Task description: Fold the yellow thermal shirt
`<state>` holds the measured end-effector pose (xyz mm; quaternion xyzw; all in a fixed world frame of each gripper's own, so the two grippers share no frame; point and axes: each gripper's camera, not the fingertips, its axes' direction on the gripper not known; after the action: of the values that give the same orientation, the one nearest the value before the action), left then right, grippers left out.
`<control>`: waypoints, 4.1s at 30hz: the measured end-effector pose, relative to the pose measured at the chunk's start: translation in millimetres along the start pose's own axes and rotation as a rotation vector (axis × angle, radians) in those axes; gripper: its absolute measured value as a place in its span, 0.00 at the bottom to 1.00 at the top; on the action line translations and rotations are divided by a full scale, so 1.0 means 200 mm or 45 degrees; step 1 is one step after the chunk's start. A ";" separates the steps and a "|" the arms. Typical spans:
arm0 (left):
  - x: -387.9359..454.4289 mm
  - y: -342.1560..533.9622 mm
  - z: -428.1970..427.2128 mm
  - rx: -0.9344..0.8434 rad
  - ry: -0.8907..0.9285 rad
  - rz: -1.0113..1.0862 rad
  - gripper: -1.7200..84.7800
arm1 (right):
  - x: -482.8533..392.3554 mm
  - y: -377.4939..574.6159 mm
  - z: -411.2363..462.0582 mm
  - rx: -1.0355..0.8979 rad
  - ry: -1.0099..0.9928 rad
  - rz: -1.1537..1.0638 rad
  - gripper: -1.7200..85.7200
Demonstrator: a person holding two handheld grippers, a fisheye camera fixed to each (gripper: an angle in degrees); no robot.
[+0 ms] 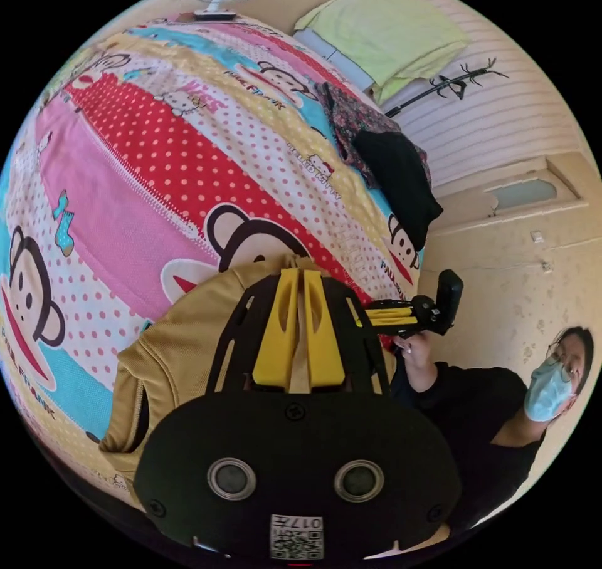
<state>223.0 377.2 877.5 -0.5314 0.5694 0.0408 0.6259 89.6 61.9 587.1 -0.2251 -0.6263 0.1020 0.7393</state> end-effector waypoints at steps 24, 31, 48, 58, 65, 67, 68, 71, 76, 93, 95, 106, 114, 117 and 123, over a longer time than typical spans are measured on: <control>0.53 -0.67 0.38 -0.672 -0.668 0.180 0.12 | 0.19 -0.08 -0.01 0.218 -0.013 -0.069 0.11; 0.59 -0.68 0.07 -0.447 -0.470 0.109 0.07 | 0.19 -0.14 0.10 0.050 -0.098 -0.081 0.06; 0.60 0.10 -0.57 -0.087 -0.156 -0.015 0.08 | 0.24 0.02 0.09 0.469 -0.343 -0.210 0.05; 0.78 2.17 -0.97 0.223 -0.315 -0.688 0.10 | -0.35 -0.03 0.80 -0.453 0.115 -0.569 0.03; 1.03 3.16 -1.20 0.541 -0.376 -1.061 0.13 | -0.50 -0.03 1.05 -0.405 0.365 -0.414 0.03; 1.06 3.27 -1.24 0.643 -0.374 -1.078 0.17 | -0.49 -0.03 1.07 -0.378 0.343 -0.378 0.03; 1.06 3.28 -1.25 0.651 -0.384 -1.070 0.17 | -0.47 -0.03 1.08 -0.365 0.307 -0.326 0.03; 1.02 3.27 -1.24 0.605 -0.430 -1.034 0.18 | -0.42 -0.06 1.09 -0.363 0.209 -0.097 0.03; 1.00 3.34 -1.28 0.513 -0.546 -1.031 0.13 | -0.55 -0.06 1.05 -0.477 0.280 0.005 0.05; 1.94 3.78 -1.96 0.987 -0.067 -0.451 0.06 | -1.62 0.40 1.59 -0.751 -0.882 -0.343 0.20; 1.98 3.82 -1.97 0.994 -0.027 -0.415 0.06 | -1.70 0.40 1.61 -0.736 -0.747 -0.387 0.20; 1.90 4.25 -2.13 1.066 0.215 -0.357 0.04 | -2.32 -0.06 1.43 -1.011 -0.709 -1.031 0.03; 1.85 4.25 -2.08 1.006 0.439 -0.307 0.03 | -2.36 -0.58 1.10 -1.214 -1.012 -1.126 0.03; 1.79 4.24 -2.05 0.976 0.511 -0.314 0.03 | -1.95 -0.69 1.16 -1.324 -0.953 -0.954 0.04; 1.70 4.16 -2.02 0.877 0.544 -0.336 0.06 | -0.85 -0.69 1.44 -1.258 0.161 -0.046 0.08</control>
<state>-474.1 260.0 191.8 -0.3562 0.5937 -0.3434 0.6346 -241.3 -74.2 535.1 -0.5434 -0.5574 -0.2337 0.5825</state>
